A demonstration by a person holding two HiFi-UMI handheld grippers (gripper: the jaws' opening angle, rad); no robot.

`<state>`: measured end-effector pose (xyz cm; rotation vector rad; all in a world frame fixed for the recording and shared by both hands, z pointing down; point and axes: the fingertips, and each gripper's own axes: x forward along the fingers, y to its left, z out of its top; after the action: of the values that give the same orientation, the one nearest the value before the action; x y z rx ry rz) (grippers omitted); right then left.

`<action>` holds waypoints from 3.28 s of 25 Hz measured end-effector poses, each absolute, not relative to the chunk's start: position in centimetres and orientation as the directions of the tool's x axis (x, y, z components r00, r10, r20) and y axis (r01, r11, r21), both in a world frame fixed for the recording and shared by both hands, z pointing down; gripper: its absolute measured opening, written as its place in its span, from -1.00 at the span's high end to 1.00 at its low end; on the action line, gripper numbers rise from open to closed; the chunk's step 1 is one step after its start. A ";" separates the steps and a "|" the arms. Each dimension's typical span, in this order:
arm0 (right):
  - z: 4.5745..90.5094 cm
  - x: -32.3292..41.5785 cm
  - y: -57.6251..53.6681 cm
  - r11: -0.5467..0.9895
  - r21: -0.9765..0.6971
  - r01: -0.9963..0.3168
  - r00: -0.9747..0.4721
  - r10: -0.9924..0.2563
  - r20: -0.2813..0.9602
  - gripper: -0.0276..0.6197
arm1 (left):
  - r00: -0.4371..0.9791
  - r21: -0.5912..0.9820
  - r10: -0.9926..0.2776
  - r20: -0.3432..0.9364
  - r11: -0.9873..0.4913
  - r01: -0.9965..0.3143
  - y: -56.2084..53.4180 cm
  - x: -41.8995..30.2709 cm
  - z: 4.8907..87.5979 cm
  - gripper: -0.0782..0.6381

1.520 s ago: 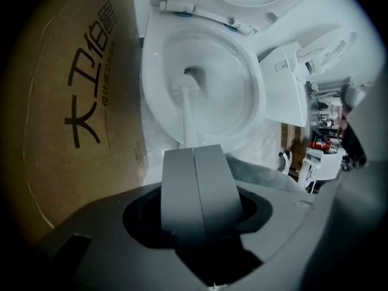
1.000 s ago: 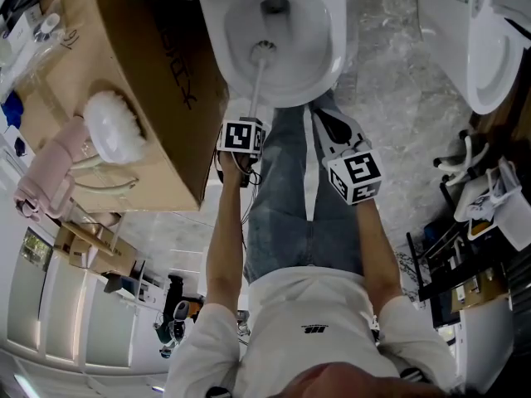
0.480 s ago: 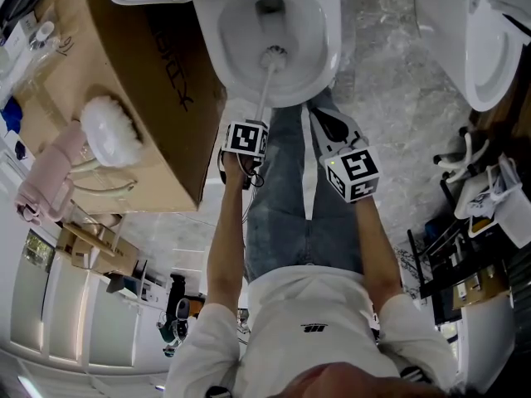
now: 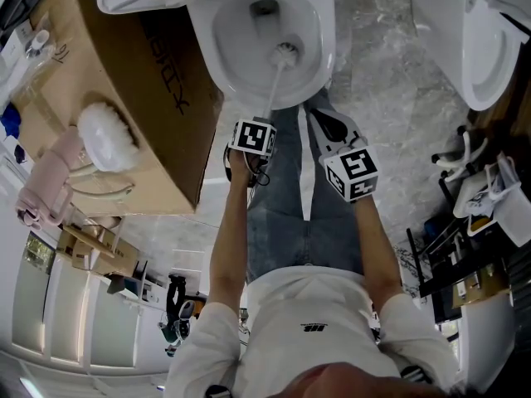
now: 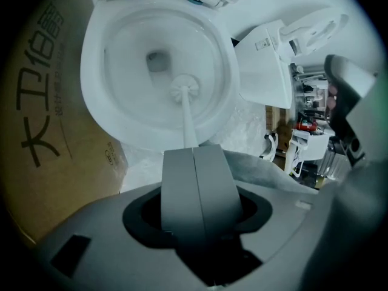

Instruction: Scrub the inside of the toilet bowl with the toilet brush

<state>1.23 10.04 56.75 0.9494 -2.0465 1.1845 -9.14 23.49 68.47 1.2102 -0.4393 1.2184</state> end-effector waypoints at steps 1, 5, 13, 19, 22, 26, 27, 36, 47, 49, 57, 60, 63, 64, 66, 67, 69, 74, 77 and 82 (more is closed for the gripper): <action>56.8 1.3 10.0 0.350 -0.475 -0.807 -0.575 -0.286 0.766 0.93 | 0.359 0.464 0.463 0.811 -0.135 -0.875 23.1 -9.0 68.6 0.15; 56.8 1.6 9.8 0.349 -0.477 -0.806 -0.577 -0.287 0.765 0.93 | 0.357 0.466 0.462 0.812 -0.144 -0.873 22.0 -8.6 68.9 0.15; 57.4 2.4 9.3 0.351 -0.476 -0.807 -0.575 -0.279 0.769 0.93 | 0.374 0.472 0.428 0.823 -0.149 -0.869 19.2 -7.4 69.3 0.15; 57.8 2.5 8.7 0.352 -0.474 -0.807 -0.573 -0.269 0.774 0.93 | 0.381 0.473 0.409 0.829 -0.151 -0.868 17.3 -7.0 69.7 0.15; 58.0 2.5 8.6 0.352 -0.476 -0.806 -0.574 -0.266 0.775 0.93 | 0.388 0.475 0.394 0.833 -0.149 -0.868 16.1 -6.7 70.0 0.15; 58.3 2.5 8.7 0.354 -0.478 -0.804 -0.575 -0.254 0.778 0.93 | 0.401 0.479 0.373 0.837 -0.142 -0.866 14.5 -6.2 70.2 0.15; 58.4 2.5 8.7 0.353 -0.479 -0.804 -0.574 -0.252 0.779 0.93 | 0.403 0.479 0.368 0.838 -0.142 -0.866 14.1 -6.1 70.3 0.15; 59.0 2.9 8.0 0.342 -0.478 -0.809 -0.568 -0.249 0.784 0.93 | 0.432 0.487 0.321 0.843 -0.116 -0.866 11.0 -6.5 70.3 0.15; 59.3 2.4 7.4 0.352 -0.469 -0.810 -0.563 -0.238 0.792 0.93 | 0.420 0.456 0.279 0.863 -0.075 -0.887 9.0 -9.5 70.8 0.15; 59.2 2.0 7.3 0.356 -0.470 -0.808 -0.565 -0.237 0.790 0.93 | 0.418 0.450 0.274 0.866 -0.066 -0.890 8.9 -10.1 70.9 0.15; 59.2 0.9 7.2 0.364 -0.472 -0.803 -0.570 -0.235 0.788 0.93 | 0.411 0.431 0.257 0.875 -0.022 -0.902 9.0 -12.6 70.9 0.15; 59.2 0.8 7.4 0.366 -0.470 -0.803 -0.568 -0.232 0.789 0.93 | 0.408 0.423 0.251 0.878 -0.008 -0.906 9.1 -13.5 70.9 0.15; 59.3 0.7 7.6 0.369 -0.468 -0.803 -0.567 -0.229 0.791 0.93 | 0.404 0.416 0.243 0.882 0.003 -0.909 9.3 -14.4 70.8 0.15; 59.3 0.6 7.6 0.370 -0.468 -0.803 -0.567 -0.229 0.791 0.93 | 0.403 0.413 0.241 0.883 0.009 -0.911 9.5 -14.7 70.8 0.15; 59.2 0.4 7.7 0.373 -0.468 -0.801 -0.569 -0.229 0.790 0.93 | 0.402 0.408 0.237 0.884 0.023 -0.912 9.8 -15.3 70.7 0.15; 59.1 0.3 7.7 0.374 -0.469 -0.800 -0.570 -0.229 0.789 0.93 | 0.401 0.406 0.236 0.885 0.030 -0.913 9.9 -15.5 70.6 0.15; 59.1 0.2 7.8 0.375 -0.470 -0.799 -0.571 -0.229 0.788 0.93 | 0.402 0.404 0.234 0.885 0.044 -0.914 10.3 -15.9 70.6 0.16; 59.1 -0.2 8.2 0.378 -0.476 -0.794 -0.577 -0.225 0.785 0.93 | 0.423 0.411 0.226 0.878 0.101 -0.906 11.5 -16.4 70.4 0.16; 59.1 -0.2 8.6 0.376 -0.478 -0.794 -0.579 -0.224 0.784 0.93 | 0.425 0.408 0.226 0.877 0.119 -0.905 12.3 -16.5 70.3 0.16; 59.2 0.1 9.3 0.376 -0.477 -0.794 -0.577 -0.219 0.787 0.93 | 0.423 0.400 0.233 0.875 0.143 -0.906 14.4 -16.5 70.1 0.16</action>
<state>0.10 9.30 59.22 0.8699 -2.0122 1.1829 -16.51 14.36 70.12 1.1282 -0.7519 0.9438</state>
